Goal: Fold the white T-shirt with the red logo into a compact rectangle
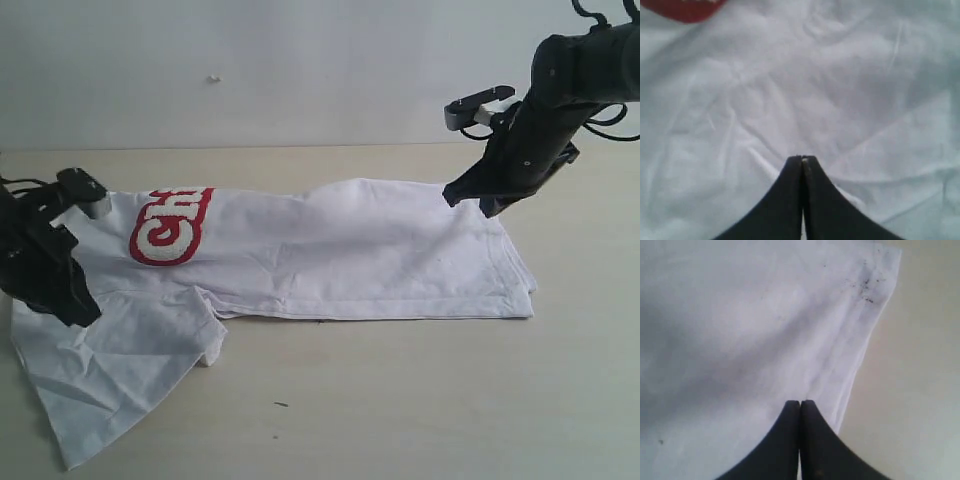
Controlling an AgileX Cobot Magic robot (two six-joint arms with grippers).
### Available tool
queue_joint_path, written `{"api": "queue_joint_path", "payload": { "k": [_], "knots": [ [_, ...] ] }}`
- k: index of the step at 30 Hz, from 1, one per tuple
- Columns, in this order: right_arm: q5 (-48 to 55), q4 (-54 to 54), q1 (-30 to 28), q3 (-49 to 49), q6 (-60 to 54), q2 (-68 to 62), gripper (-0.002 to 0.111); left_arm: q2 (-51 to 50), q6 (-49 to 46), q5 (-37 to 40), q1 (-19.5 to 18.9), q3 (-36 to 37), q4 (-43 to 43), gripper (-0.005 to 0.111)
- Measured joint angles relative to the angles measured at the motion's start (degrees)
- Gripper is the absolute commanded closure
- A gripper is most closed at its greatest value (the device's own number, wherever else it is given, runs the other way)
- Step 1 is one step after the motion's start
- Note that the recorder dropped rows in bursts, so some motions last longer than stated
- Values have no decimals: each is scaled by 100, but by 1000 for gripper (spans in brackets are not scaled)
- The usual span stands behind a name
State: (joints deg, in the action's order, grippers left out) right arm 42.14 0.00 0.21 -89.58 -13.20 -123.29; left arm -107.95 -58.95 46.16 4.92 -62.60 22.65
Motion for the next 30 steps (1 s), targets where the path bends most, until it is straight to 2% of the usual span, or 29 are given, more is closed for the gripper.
{"api": "queue_joint_path", "payload": {
  "k": [3, 5, 7, 10, 15, 19, 25, 27, 30],
  "knots": [
    [-2, -170, 0, -6, 95, -373, 108, -175, 260, -128, 384, 99, -270, 107],
    [6, -235, 0, 3, 122, -547, 108, -256, 528, -204, 494, 173, -534, 107],
    [-41, -257, 0, 3, 159, -573, 108, -401, 932, -314, 520, 272, -898, 107],
    [-79, -280, 0, 16, 175, -573, 108, -423, 1091, -319, 542, 308, -995, 107],
    [-5, -300, 0, 16, 181, -573, 108, -464, 1176, 585, 620, 362, -1331, 107],
    [-21, -278, 0, 209, 181, -491, 108, -287, 1212, 753, 623, 670, -1331, 107],
    [-578, -112, 13, 1089, 181, -34, 108, 1, 1270, 516, 633, 924, -1280, 107],
    [-587, -57, 26, 1279, 181, 94, 108, 230, 983, 428, 633, 974, -978, 107],
    [-345, -45, 39, 1369, 181, 205, 108, 866, 293, -68, 633, 953, -89, 107]
  ]
}}
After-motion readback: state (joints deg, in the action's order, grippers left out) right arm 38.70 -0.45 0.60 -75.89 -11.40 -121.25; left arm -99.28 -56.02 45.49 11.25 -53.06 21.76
